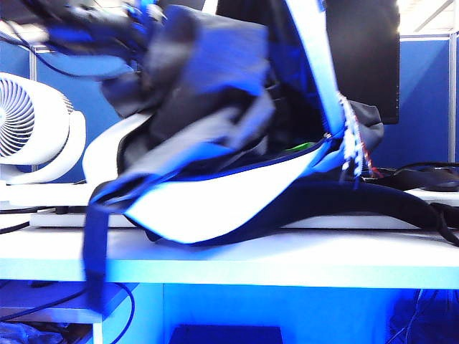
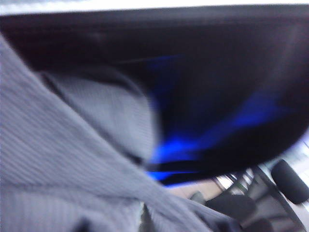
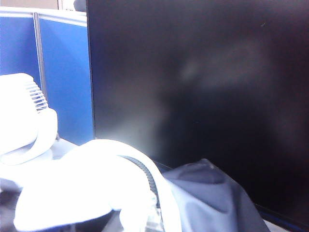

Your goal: Put the gray clothes into the backpack.

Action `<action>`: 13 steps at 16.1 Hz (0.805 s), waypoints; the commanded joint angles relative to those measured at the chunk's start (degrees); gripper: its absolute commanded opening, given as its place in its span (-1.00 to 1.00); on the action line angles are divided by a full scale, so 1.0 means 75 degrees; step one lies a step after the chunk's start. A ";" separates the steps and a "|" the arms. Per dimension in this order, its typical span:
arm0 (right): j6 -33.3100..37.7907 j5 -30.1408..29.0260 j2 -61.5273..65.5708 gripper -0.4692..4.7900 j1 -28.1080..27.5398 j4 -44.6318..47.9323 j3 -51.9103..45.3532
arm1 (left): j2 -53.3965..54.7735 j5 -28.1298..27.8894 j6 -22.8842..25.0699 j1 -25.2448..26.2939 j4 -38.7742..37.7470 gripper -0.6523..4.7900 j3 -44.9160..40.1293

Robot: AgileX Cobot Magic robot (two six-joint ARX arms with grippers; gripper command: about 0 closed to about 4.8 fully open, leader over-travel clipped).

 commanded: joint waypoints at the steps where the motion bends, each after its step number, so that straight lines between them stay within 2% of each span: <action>1: 0.0119 -0.0370 -0.0545 -0.84 0.0015 0.0504 0.0122 | 0.0825 -0.0618 -0.0262 -0.0423 0.0688 -0.78 -0.0003; 4: 0.0656 -0.1209 -0.0551 -0.84 0.0015 -0.0283 0.0122 | 0.1574 -0.1941 -0.0592 -0.0740 0.1824 -0.78 0.0026; 7: 0.0664 -0.1644 -0.0536 -0.84 0.0029 -0.0866 0.0119 | 0.2291 -0.3500 -0.0600 -0.0883 0.1953 -0.78 0.0405; 8: 0.0673 -0.1699 -0.0519 -0.84 0.0035 -0.1026 0.0119 | 0.2474 -0.3829 -0.0621 -0.0909 0.1988 -0.58 0.0493; 9: 0.0670 -0.1734 -0.0504 -0.84 0.0058 -0.1186 0.0117 | 0.2532 -0.3800 -0.0752 -0.0909 0.2171 0.23 0.0493; 10: 0.0664 -0.1810 -0.0452 -0.84 0.0058 -0.1268 0.0114 | 0.2527 -0.3299 -0.0796 -0.0906 0.2541 1.00 0.0498; 11: 0.0662 -0.1810 -0.0408 -0.84 0.0058 -0.1288 0.0114 | 0.2521 -0.2378 -0.1029 -0.0871 0.3171 1.00 0.0516; 13: 0.0644 -0.1807 -0.0254 -0.84 0.0058 -0.1166 0.0114 | 0.2489 -0.0443 -0.2597 -0.0638 0.4197 1.00 0.0685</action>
